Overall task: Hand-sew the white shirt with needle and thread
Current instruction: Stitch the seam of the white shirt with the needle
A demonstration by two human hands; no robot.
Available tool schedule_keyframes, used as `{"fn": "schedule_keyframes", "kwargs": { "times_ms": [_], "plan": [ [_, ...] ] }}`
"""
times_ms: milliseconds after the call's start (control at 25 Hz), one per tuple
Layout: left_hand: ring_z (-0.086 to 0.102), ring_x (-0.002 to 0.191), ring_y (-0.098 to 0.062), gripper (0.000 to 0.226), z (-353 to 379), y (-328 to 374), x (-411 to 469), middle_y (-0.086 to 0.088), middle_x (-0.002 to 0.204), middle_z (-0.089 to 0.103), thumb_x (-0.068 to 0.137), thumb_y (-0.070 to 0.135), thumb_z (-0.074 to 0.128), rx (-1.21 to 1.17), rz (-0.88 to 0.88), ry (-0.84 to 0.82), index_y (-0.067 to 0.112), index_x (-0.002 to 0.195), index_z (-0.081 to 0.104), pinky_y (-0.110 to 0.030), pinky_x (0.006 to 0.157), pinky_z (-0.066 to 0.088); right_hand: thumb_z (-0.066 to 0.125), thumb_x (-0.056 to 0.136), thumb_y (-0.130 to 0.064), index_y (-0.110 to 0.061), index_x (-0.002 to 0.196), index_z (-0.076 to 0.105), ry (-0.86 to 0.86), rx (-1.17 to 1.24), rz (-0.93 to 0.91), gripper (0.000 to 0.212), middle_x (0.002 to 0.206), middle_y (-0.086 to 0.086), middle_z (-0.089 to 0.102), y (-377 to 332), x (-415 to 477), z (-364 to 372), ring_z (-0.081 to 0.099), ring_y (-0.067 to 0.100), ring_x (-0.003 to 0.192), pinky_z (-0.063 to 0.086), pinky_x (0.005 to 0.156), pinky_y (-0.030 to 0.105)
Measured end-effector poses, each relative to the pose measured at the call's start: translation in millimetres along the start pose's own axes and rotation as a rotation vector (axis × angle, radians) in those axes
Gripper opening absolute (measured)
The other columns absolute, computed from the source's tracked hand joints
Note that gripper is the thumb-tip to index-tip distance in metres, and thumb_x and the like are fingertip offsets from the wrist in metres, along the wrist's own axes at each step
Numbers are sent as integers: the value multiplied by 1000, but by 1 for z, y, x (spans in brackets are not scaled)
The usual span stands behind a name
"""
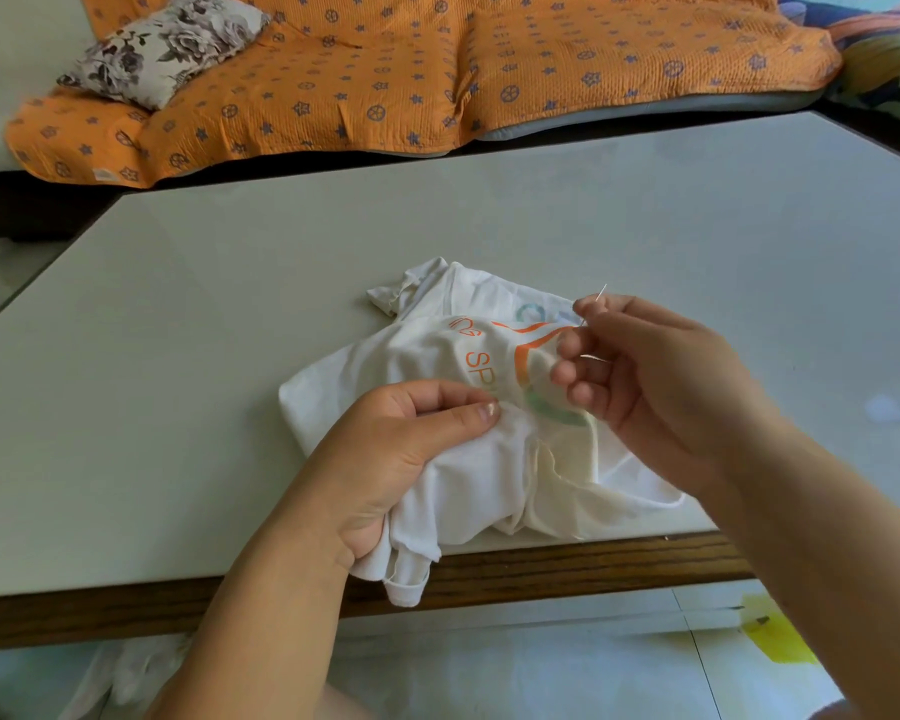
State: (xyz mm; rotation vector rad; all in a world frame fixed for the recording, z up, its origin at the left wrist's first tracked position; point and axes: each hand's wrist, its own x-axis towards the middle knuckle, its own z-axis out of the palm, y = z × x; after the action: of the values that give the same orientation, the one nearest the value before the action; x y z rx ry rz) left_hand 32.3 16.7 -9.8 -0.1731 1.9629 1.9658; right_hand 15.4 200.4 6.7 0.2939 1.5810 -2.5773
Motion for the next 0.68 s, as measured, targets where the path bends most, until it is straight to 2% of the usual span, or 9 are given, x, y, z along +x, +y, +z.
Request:
{"fn": "schedule_keyframes", "kwargs": {
  "times_ms": [80,160,240,360,440,480,520,600,680],
  "plan": [
    [70,81,-10,22,-1,0,0,-1,84,76,58,34,77,-5,4,1,23,77,78,-26,75,51,44,99,-3,-7,90,52,22,154,35,13,61,10,59,-5,5,-6,69,23,59,57,53,26],
    [69,78,-8,17,-1,0,0,1,81,75,60,32,76,-16,13,4,23,74,78,-22,71,51,45,98,-2,-5,91,53,113,195,2,11,60,11,62,-7,11,-14,72,31,77,61,69,33],
    [69,77,-6,14,-2,0,0,2,80,75,61,31,76,-22,22,4,24,72,77,-18,67,51,49,98,-6,-8,92,57,265,35,-91,10,58,7,66,-8,17,-21,71,31,91,59,84,37],
    [70,79,-6,14,-2,0,0,2,81,75,60,32,76,-13,28,18,25,72,77,-21,72,51,55,96,-22,-23,93,60,451,-338,-253,7,69,-2,73,-8,23,-30,70,23,94,55,91,40],
    [70,80,-7,14,-2,0,0,3,82,75,60,33,76,-7,35,22,26,72,77,-23,74,50,55,96,-25,-26,93,60,476,-418,-298,6,73,-3,74,-13,18,-28,70,22,91,56,88,42],
    [70,80,-7,14,-2,0,0,2,82,75,60,33,76,-7,38,21,26,73,77,-23,73,51,55,97,-23,-23,92,60,432,-403,-298,7,72,-1,73,-15,14,-25,72,23,85,59,82,41],
    [70,79,-8,14,-2,0,0,2,82,75,61,33,76,-10,42,19,26,73,77,-22,72,52,55,97,-19,-20,91,60,346,-371,-282,8,70,1,72,-16,7,-19,72,23,76,60,70,37],
    [71,78,-11,15,-2,1,0,-1,82,76,62,31,76,-32,49,17,24,75,78,-23,68,54,56,96,-14,-13,88,61,117,-379,-215,10,74,6,72,-14,-12,-5,69,22,60,51,46,29],
    [72,78,-14,16,-2,1,-1,-4,83,76,62,29,76,-62,62,7,22,76,78,-24,69,56,59,94,-13,-9,84,62,-104,-520,-114,12,78,7,71,-6,-26,6,69,25,58,44,39,27]
  ]
}}
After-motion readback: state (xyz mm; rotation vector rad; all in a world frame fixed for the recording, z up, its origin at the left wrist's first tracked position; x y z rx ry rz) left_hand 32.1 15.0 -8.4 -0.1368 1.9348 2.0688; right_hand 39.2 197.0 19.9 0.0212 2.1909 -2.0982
